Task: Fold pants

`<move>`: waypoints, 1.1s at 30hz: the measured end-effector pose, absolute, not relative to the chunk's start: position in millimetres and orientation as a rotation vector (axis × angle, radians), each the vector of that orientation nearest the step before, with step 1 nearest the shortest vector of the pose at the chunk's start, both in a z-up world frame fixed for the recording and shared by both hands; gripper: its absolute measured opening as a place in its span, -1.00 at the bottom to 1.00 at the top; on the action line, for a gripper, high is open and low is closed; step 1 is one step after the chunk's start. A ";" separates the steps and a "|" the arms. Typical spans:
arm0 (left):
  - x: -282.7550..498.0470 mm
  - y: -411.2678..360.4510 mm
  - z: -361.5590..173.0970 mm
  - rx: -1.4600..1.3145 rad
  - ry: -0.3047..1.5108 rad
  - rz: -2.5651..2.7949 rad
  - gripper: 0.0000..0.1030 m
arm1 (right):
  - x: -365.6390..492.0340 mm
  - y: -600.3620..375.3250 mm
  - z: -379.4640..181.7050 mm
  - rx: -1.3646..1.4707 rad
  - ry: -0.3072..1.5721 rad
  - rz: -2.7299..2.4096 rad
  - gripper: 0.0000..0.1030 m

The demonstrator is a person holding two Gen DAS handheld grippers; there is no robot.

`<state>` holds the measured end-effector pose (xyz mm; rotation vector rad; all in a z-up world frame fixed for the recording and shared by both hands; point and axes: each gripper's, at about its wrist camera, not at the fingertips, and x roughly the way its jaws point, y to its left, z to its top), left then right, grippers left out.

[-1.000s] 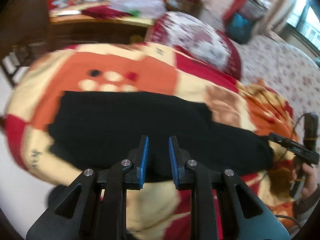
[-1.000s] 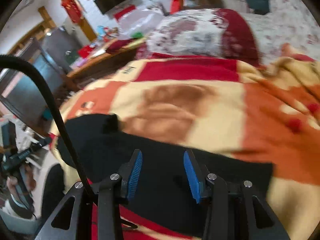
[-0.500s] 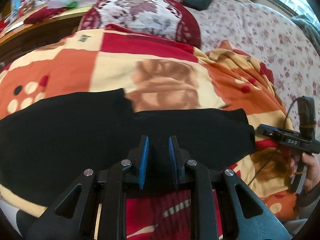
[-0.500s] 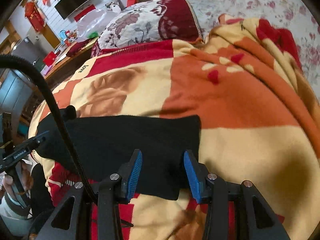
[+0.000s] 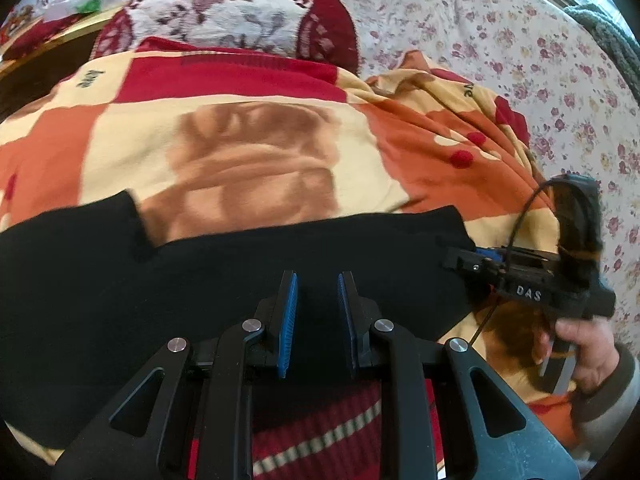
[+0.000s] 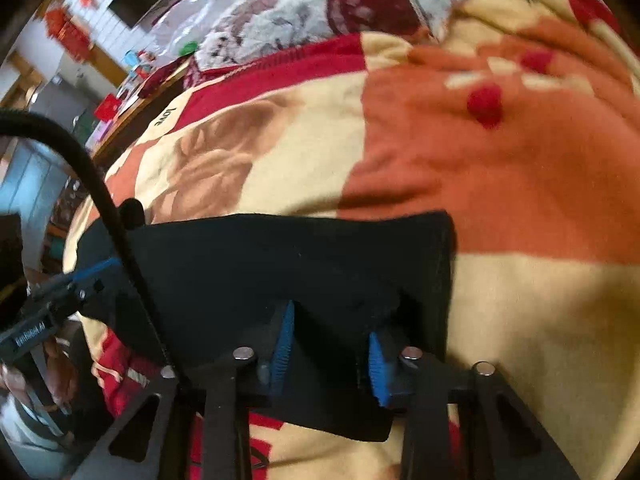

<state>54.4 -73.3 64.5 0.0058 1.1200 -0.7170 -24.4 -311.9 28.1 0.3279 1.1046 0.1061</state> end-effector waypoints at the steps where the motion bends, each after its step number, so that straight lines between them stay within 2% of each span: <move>1: 56.2 -77.4 64.5 0.005 1.122 -0.723 -0.64 | -25.8 -311.6 33.3 0.304 1.078 0.102 -0.70; 6: 67.5 -101.9 66.9 -0.006 1.130 -0.759 -0.64 | -34.8 -302.8 70.1 0.125 0.926 0.049 -0.78; 10: 74.1 -122.8 68.7 0.003 1.123 -0.789 -0.64 | -29.1 -300.0 69.8 0.047 0.948 -0.019 -0.82; 15: 74.7 -145.6 65.2 0.038 1.135 -0.818 -0.64 | -22.0 -323.5 35.2 0.172 1.113 -0.043 -0.81; 21: 76.0 -173.7 65.4 0.072 1.124 -0.919 -0.64 | -28.6 -339.0 39.4 0.352 1.075 0.046 -0.80; 24: 79.0 -189.4 57.8 0.085 1.162 -0.997 -0.64 | -30.5 -340.5 34.1 0.403 1.083 0.047 -0.77; 28: 81.3 -210.9 44.8 0.163 1.189 -1.061 -0.64 | -35.0 -345.2 30.0 0.488 1.092 0.037 -0.47; 33: 86.0 -231.9 35.9 0.214 1.195 -1.128 -0.64 | -44.4 -340.4 36.5 0.460 1.080 -0.003 -0.39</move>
